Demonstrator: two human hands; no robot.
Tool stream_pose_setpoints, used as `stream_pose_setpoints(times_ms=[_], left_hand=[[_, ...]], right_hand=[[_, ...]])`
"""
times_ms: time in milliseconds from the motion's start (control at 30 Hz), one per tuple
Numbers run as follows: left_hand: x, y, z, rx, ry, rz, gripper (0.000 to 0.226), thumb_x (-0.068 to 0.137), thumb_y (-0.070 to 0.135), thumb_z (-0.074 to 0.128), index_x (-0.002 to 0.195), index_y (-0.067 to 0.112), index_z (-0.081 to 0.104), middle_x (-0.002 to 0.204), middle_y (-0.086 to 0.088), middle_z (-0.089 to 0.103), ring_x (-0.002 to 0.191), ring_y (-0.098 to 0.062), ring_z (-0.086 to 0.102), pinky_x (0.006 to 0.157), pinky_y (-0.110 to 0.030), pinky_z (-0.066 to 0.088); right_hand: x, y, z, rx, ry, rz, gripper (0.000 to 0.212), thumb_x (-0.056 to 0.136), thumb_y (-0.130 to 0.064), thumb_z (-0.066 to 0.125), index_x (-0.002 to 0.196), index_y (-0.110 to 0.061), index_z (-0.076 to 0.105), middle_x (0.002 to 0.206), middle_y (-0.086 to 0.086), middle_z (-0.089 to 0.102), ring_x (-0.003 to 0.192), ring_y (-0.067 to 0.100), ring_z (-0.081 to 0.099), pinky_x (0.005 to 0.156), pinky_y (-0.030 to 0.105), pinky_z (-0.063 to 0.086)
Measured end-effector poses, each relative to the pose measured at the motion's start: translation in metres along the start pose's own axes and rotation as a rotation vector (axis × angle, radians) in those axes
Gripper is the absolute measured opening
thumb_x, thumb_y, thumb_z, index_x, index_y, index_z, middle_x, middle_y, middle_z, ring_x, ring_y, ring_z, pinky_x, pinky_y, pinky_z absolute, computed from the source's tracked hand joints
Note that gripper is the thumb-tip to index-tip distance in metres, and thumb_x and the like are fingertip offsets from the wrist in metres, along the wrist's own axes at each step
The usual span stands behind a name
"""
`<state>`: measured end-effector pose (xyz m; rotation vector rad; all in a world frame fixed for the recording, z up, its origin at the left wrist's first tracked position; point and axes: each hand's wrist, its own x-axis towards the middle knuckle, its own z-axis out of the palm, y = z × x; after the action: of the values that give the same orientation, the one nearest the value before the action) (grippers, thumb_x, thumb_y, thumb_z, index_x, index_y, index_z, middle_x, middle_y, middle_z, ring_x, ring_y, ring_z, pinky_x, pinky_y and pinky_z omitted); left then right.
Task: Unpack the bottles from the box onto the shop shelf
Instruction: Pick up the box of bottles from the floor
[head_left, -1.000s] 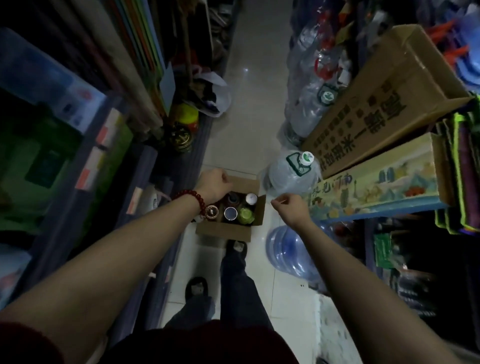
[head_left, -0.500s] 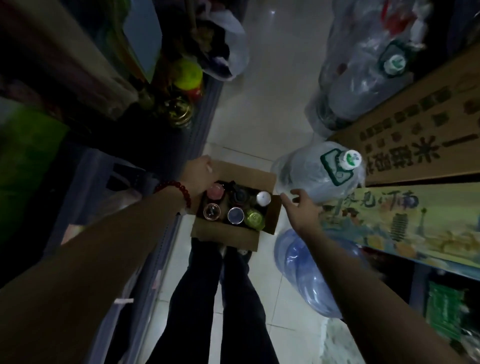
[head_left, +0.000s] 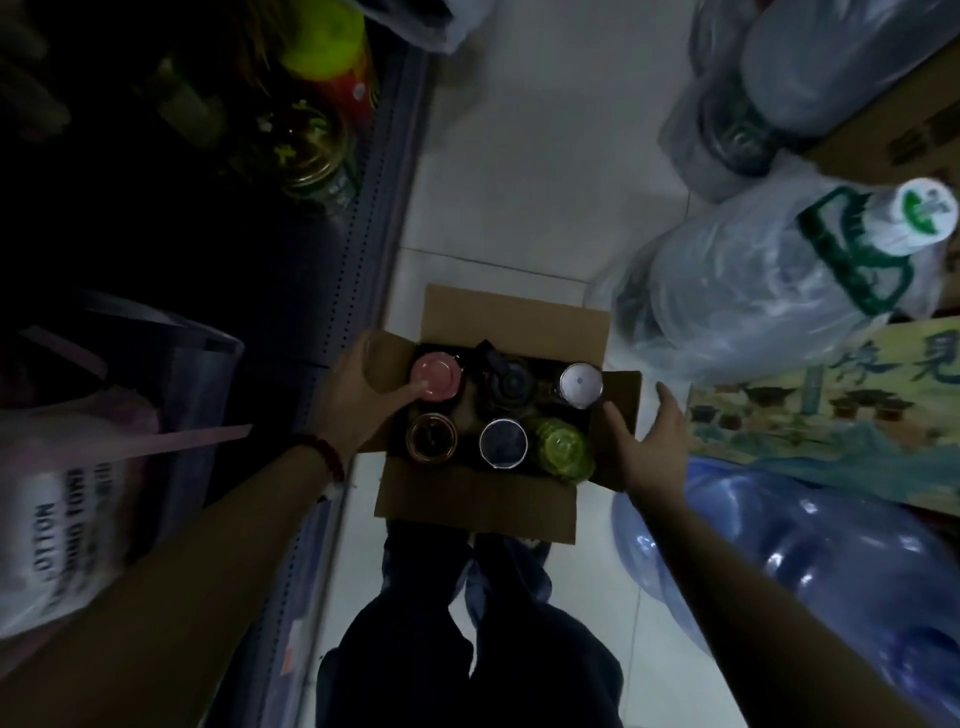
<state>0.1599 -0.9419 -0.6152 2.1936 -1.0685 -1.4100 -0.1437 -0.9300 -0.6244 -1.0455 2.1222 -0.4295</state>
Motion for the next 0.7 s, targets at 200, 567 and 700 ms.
stream_pose_setpoints(times_ms=[200,567,700], left_hand=[[0.034,-0.045,0.021,-0.192,0.025,-0.051,0.098,0.070,0.039,0.077,0.148,0.023,0.021,0.143,-0.005,0.046,0.125,-0.023,0.049,0.101,-0.040,0.042],[0.048,-0.070,0.037,-0.239,0.041,-0.057,0.036,0.098,0.026,0.045,0.129,0.009,0.052,0.117,-0.011,0.061,0.106,-0.030,0.060,0.095,-0.048,0.049],[0.044,-0.063,0.043,-0.159,0.098,-0.082,0.035,0.099,0.033,0.042,0.120,0.011,0.058,0.115,-0.016,0.064,0.105,-0.031,0.060,0.095,-0.050,0.048]], right_hand=[[0.025,0.053,0.029,0.084,0.053,0.063,0.082,0.083,-0.053,0.066,0.149,-0.030,0.023,0.149,0.010,0.042,0.134,0.030,0.043,0.110,0.046,0.036],[0.033,0.071,0.060,0.011,0.111,-0.008,0.053,0.095,-0.031,0.055,0.144,-0.024,0.035,0.120,0.016,0.064,0.107,0.038,0.060,0.088,0.040,0.045],[0.036,0.067,0.056,-0.089,0.089,-0.060,0.043,0.098,-0.030,0.050,0.139,-0.020,0.044,0.112,0.016,0.068,0.100,0.040,0.062,0.081,0.038,0.046]])
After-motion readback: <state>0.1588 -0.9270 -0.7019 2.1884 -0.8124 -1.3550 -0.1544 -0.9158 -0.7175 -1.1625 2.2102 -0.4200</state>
